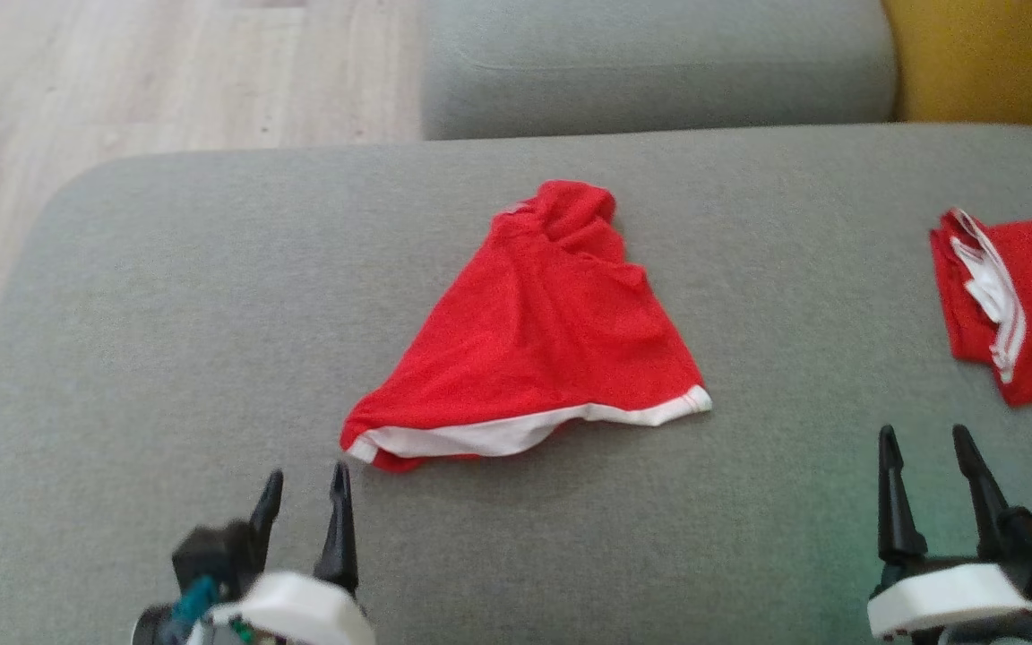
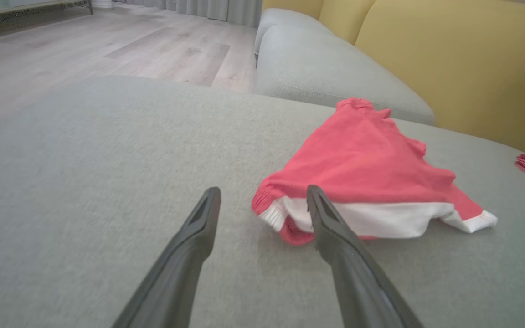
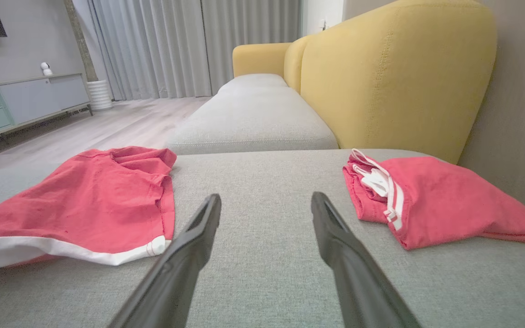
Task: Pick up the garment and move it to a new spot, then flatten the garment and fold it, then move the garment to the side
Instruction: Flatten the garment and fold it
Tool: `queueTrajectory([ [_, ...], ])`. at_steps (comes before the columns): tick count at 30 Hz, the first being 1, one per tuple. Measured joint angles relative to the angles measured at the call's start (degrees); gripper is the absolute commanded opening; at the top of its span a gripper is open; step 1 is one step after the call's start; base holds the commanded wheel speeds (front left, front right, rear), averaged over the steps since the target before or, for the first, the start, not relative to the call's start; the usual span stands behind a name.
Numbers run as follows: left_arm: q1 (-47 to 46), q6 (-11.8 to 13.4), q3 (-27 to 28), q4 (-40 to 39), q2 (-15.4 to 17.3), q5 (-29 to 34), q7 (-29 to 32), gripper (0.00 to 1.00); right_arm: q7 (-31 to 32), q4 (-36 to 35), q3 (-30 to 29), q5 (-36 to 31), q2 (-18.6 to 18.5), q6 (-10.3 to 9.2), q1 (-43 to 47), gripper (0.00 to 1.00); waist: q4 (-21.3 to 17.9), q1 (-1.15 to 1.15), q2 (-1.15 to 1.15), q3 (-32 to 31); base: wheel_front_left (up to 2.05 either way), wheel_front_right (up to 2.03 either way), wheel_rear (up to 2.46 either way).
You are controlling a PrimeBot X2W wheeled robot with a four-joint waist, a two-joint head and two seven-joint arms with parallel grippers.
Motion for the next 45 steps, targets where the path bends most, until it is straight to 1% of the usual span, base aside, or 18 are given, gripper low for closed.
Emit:
queueTrajectory([
  [2, 2.1, -0.3, 0.3, 0.1, 0.2, 1.4, 0.0, 1.00, 0.0, 0.6, -0.3, 0.0, 0.0, 0.00, 0.3, 1.00, 1.0, 0.00, 0.00, -0.6, 0.00, 0.00, 0.00],
  [6, 5.1, -2.6, 2.3, -0.1, 0.0, 3.9, 0.0, 1.00, 0.0, 1.9, -0.9, 0.1, 0.0, 0.00, 0.3, 1.00, 2.5, 0.00, 0.00, -1.6, 0.00, 0.00, 0.00],
  [10, 6.2, -5.4, 5.6, -0.8, -0.7, 7.2, 0.0, 1.00, 0.0, 3.6, -0.4, 0.1, 0.0, 0.00, 0.3, 1.00, 3.2, 0.00, 0.00, -2.4, 0.00, 0.00, 0.00],
  [16, 7.2, -8.6, 11.0, -1.5, -2.8, 11.3, 0.0, 1.00, 0.0, 5.0, 2.3, 0.7, 0.0, 0.00, 0.4, 1.00, 3.1, 0.00, 0.00, -2.9, 0.00, 0.00, 0.00],
  [21, 7.8, -11.3, 13.4, -1.6, -4.2, 14.0, 0.0, 1.00, 0.0, 6.1, 3.8, 2.5, 0.0, 0.00, 1.0, 1.00, 2.8, 0.00, 0.00, -2.9, 0.00, 0.00, 0.00],
  [27, 7.8, -13.4, 15.6, -1.1, -5.7, 16.0, 0.0, 1.00, 0.0, 6.7, 4.4, 3.1, 0.0, 0.00, 1.9, 1.00, 2.1, 0.00, 0.00, -2.8, 0.00, 0.00, 0.00],
  [29, 7.8, -13.7, 16.5, -0.8, -6.0, 16.5, 0.0, 1.00, 0.0, 6.7, 4.4, 3.1, 0.0, 0.00, 1.9, 1.00, 1.9, 0.00, 0.00, -2.7, 0.00, 0.00, 0.00],
  [34, 7.8, -14.4, 17.0, -0.3, -6.4, 16.9, 0.0, 1.00, 0.0, 6.7, 4.7, 3.9, 0.0, 0.00, 1.9, 1.00, 1.7, 0.00, 0.00, -2.5, 0.00, 0.00, 0.00],
  [38, 7.1, -15.4, 16.4, 1.6, -7.3, 14.6, 0.0, 1.00, 0.0, 8.6, 7.7, 6.3, 0.0, 0.00, -0.1, 1.00, 1.5, 0.00, 0.00, -1.6, 0.00, 0.00, 0.00],
  [41, 4.8, -15.8, 14.7, 4.4, -7.3, 12.1, 0.0, 1.00, 1.0, 13.2, 10.9, 7.9, 0.0, 0.00, -5.2, 1.00, 1.5, 0.00, 0.00, -0.7, 0.00, 0.00, 0.00],
  [45, 0.2, -15.8, 10.9, 7.5, -7.4, 8.8, 0.8, 1.00, 6.8, 19.5, 14.1, 9.0, -0.1, 0.00, -14.1, 1.00, 2.0, 0.00, 0.00, 0.8, 0.00, 0.00, 0.00],
])
